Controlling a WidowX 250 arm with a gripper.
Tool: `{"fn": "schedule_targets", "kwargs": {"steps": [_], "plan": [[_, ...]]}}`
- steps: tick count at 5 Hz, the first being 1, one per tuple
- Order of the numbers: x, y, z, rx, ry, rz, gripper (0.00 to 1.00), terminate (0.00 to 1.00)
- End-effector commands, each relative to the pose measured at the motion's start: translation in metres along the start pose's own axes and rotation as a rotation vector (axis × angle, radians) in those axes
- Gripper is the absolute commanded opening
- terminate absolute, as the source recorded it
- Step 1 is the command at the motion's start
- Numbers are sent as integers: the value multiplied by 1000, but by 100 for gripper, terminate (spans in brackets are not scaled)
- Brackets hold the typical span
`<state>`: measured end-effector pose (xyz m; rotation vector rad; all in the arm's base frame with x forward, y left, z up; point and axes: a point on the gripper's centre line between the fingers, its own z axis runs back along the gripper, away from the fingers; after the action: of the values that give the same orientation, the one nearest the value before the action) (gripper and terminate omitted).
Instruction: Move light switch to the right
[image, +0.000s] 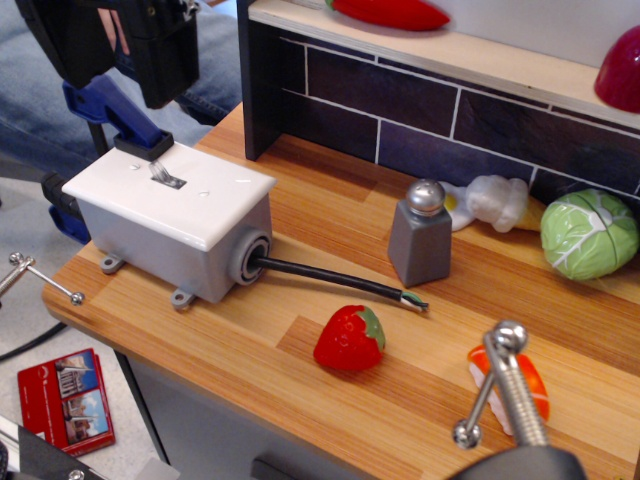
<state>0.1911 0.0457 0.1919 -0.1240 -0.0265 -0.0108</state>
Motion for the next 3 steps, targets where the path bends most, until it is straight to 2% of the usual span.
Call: {"fn": "schedule_targets", "kwargs": {"steps": [1,2,3], "plan": [[0,0,0,0,0,0,100,0],[15,19,-17,25,2,62,100,0],[25,40,-34,45,-28,121,100,0]]}}
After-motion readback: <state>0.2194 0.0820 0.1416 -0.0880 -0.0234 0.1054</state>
